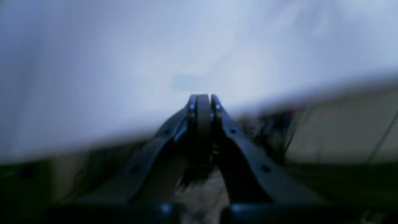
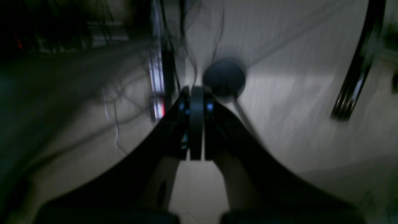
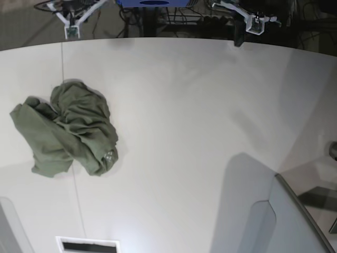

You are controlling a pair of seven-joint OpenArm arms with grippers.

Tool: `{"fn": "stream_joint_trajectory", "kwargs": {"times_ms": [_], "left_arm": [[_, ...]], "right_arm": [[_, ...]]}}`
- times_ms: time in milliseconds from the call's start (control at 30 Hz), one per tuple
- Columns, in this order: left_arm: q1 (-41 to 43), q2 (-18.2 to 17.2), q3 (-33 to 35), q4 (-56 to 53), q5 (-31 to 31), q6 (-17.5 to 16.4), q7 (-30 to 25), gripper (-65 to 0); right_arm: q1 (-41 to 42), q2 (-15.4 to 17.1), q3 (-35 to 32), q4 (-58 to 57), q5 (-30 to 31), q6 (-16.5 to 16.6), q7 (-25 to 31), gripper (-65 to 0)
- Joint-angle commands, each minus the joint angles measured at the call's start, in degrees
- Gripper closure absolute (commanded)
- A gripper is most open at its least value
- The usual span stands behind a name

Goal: Layout the t-shirt on the table in an organized manner, then fold the t-shirt properly
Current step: 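Move the left gripper down onto the crumpled green t-shirt and grasp it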

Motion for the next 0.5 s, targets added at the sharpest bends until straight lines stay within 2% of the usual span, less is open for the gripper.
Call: {"fn": "stream_joint_trajectory", "kwargs": {"times_ms": [0,67,133,200,267,367,467], "left_arm": [[1.2,-1.8,-0.2,3.1,-1.8,0.3,-1.1,0.0],[0.6,-3.5,0.2,8.2,-6.1,0.3,3.6,0.0],[-2.9,-4.5,0.4,12.5,-8.3,0.3,11.3,0.0],[-7.8,-4.6,0.4,15.5,-9.0,0.3,20.9,0.0],[-13.4,-4.1,1.1,16.4,-9.0,0.3,29.4,-3.6],[-22.4,-3.5,4.2,15.5,-9.3,0.3,39.2,-6.9],[-28.9,-1.6,8.4,12.5,-9.4,0.3,41.1,-7.7]], "right_arm": [[-1.6,0.1,0.1,3.3,-0.1,-0.1,0.4,0.0],[-2.2,0.2,0.1,7.8,-0.1,-0.1,0.4,0.0],[-1.8,1.7,1.2,10.5,-0.1,0.0,-0.5,-0.3],[0.3,2.7,2.0,12.3,0.0,0.1,-4.2,-2.1],[2.7,3.2,3.7,13.3,0.0,0.2,-9.0,-8.7],[6.2,4.0,6.3,13.5,0.1,0.3,-14.1,-22.7],[7.7,5.9,9.2,13.4,0.3,1.5,-13.0,-30.0]]}}
